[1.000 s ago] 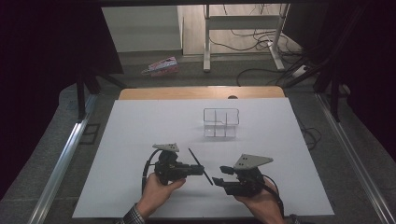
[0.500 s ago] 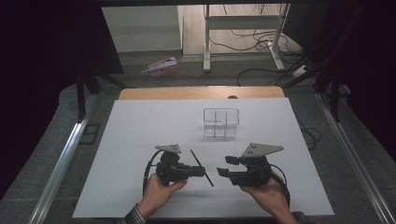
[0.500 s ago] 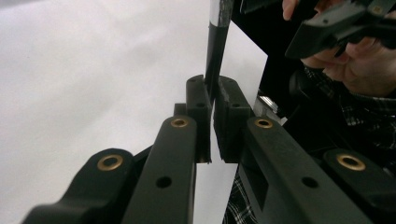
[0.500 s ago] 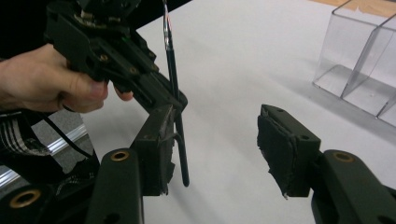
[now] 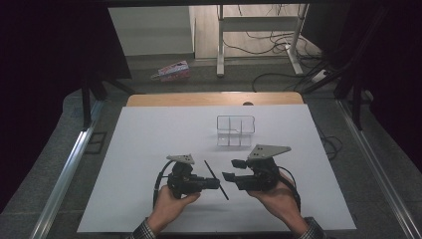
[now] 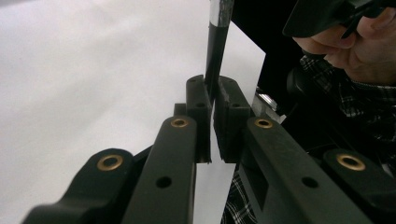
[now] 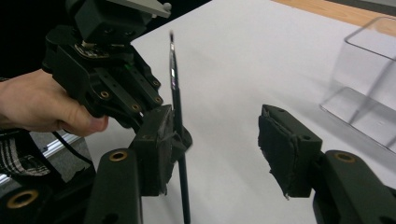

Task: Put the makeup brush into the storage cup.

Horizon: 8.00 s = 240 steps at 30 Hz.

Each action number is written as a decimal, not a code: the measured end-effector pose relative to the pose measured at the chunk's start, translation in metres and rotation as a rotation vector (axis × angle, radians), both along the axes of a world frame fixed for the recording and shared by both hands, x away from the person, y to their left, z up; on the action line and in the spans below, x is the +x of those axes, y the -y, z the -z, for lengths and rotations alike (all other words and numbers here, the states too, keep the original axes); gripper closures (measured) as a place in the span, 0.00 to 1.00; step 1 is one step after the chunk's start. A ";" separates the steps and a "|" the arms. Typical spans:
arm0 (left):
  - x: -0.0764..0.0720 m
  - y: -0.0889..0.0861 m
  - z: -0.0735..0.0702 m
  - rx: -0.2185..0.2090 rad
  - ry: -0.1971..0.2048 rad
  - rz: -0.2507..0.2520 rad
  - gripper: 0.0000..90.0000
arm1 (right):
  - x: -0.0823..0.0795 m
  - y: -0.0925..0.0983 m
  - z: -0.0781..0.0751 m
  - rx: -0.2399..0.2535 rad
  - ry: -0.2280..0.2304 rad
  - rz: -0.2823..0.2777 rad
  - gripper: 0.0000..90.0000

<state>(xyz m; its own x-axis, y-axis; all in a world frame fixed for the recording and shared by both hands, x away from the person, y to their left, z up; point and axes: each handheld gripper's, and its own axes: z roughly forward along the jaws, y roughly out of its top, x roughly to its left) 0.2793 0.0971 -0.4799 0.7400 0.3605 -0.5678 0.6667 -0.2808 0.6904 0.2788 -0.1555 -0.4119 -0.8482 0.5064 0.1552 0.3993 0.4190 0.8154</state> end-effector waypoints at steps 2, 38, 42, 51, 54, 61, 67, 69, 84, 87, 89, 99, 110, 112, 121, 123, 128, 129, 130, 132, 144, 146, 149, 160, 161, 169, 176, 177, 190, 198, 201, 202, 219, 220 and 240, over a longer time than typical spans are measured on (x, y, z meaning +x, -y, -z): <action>0.000 0.001 0.000 -0.004 -0.001 -0.001 0.96 | 0.001 -0.005 0.000 -0.012 0.004 -0.014 0.53; -0.002 -0.001 -0.006 0.054 0.067 -0.043 0.67 | 0.019 -0.040 0.001 -0.039 0.034 -0.117 0.94; -0.005 -0.003 -0.008 0.128 0.136 -0.072 0.56 | 0.022 -0.037 -0.002 -0.032 0.035 -0.111 0.94; -0.011 -0.015 -0.011 0.231 0.215 -0.136 0.38 | 0.030 -0.031 -0.008 -0.019 0.053 -0.095 0.94; -0.013 -0.019 -0.012 0.263 0.242 -0.156 0.31 | 0.033 -0.028 -0.010 -0.014 0.054 -0.084 0.94; -0.019 -0.027 -0.010 0.308 0.276 -0.187 0.22 | 0.042 -0.023 -0.014 -0.006 0.061 -0.060 0.94; -0.023 -0.034 -0.009 0.328 0.288 -0.216 0.15 | 0.049 -0.021 -0.018 -0.001 0.068 -0.044 0.94; -0.024 -0.037 -0.009 0.338 0.296 -0.221 0.13 | 0.051 -0.020 -0.020 0.000 0.072 -0.036 0.94; -0.038 -0.057 -0.010 0.342 0.291 -0.263 0.06 | 0.068 -0.012 -0.030 0.020 0.088 0.002 0.94; -0.039 -0.062 -0.010 0.346 0.282 -0.263 0.05 | 0.072 -0.011 -0.033 0.024 0.091 0.006 0.94; -0.041 -0.065 -0.010 0.356 0.288 -0.274 0.04 | 0.074 -0.011 -0.034 0.029 0.090 0.008 0.94; -0.048 -0.080 -0.005 0.421 0.319 -0.300 0.03 | 0.085 -0.012 -0.039 0.021 0.106 0.015 0.94; -0.057 -0.097 0.001 0.475 0.349 -0.351 0.03 | 0.096 -0.012 -0.043 0.036 0.107 0.033 0.94; -0.059 -0.101 0.002 0.473 0.350 -0.365 0.02 | 0.098 -0.012 -0.044 0.036 0.110 0.037 0.94; -0.066 -0.114 0.003 0.474 0.365 -0.418 0.02 | 0.106 -0.014 -0.050 0.037 0.126 0.046 0.94; -0.067 -0.117 0.003 0.475 0.368 -0.428 0.02 | 0.108 -0.015 -0.051 0.035 0.129 0.047 0.94; -0.071 -0.125 0.004 0.464 0.369 -0.452 0.02 | 0.113 -0.018 -0.055 0.039 0.137 0.050 0.94; -0.072 -0.126 0.004 0.464 0.368 -0.457 0.02 | 0.114 -0.019 -0.056 0.042 0.137 0.053 0.94; -0.073 -0.127 0.005 0.463 0.365 -0.460 0.03 | 0.116 -0.019 -0.057 0.044 0.139 0.052 0.94; -0.074 -0.129 0.006 0.463 0.366 -0.464 0.03 | 0.118 -0.021 -0.058 0.047 0.143 0.055 0.94; -0.079 -0.140 0.007 0.439 0.371 -0.499 0.03 | 0.131 -0.028 -0.068 0.048 0.168 0.067 0.94; -0.080 -0.142 0.007 0.441 0.369 -0.500 0.03 | 0.134 -0.029 -0.070 0.051 0.171 0.071 0.94; -0.081 -0.143 0.008 0.454 0.373 -0.501 0.03 | 0.138 -0.030 -0.072 0.054 0.175 0.075 0.94; -0.084 -0.151 0.011 0.485 0.364 -0.512 0.03 | 0.151 -0.034 -0.077 0.066 0.197 0.093 0.94; -0.084 -0.152 0.011 0.485 0.362 -0.516 0.03 | 0.153 -0.034 -0.076 0.068 0.195 0.099 0.94; -0.085 -0.159 0.012 0.483 0.351 -0.532 0.03 | 0.164 -0.039 -0.069 0.062 0.200 0.120 0.94; -0.085 -0.158 0.012 0.484 0.354 -0.527 0.03 | 0.172 -0.047 -0.063 0.059 0.209 0.129 0.94; -0.085 -0.158 0.012 0.483 0.354 -0.526 0.03 | 0.173 -0.047 -0.062 0.056 0.211 0.130 0.94; -0.085 -0.158 0.012 0.477 0.355 -0.527 0.03 | 0.187 -0.056 -0.051 0.047 0.223 0.150 0.94; -0.085 -0.157 0.013 0.486 0.352 -0.526 0.03 | 0.193 -0.058 -0.044 0.041 0.224 0.163 0.94; -0.085 -0.157 0.012 0.483 0.355 -0.526 0.03 | 0.195 -0.058 -0.041 0.034 0.227 0.163 0.94; -0.085 -0.157 0.012 0.483 0.355 -0.526 0.03 | 0.195 -0.059 -0.040 0.035 0.226 0.166 0.94; -0.085 -0.157 0.012 0.488 0.355 -0.528 0.03 | 0.201 -0.058 -0.017 0.009 0.189 0.179 0.94; -0.085 -0.156 0.012 0.488 0.355 -0.528 0.03 | 0.201 -0.057 -0.015 0.008 0.186 0.179 0.94; -0.085 -0.156 0.013 0.503 0.357 -0.524 0.03 | 0.199 -0.053 0.009 -0.006 0.148 0.185 0.94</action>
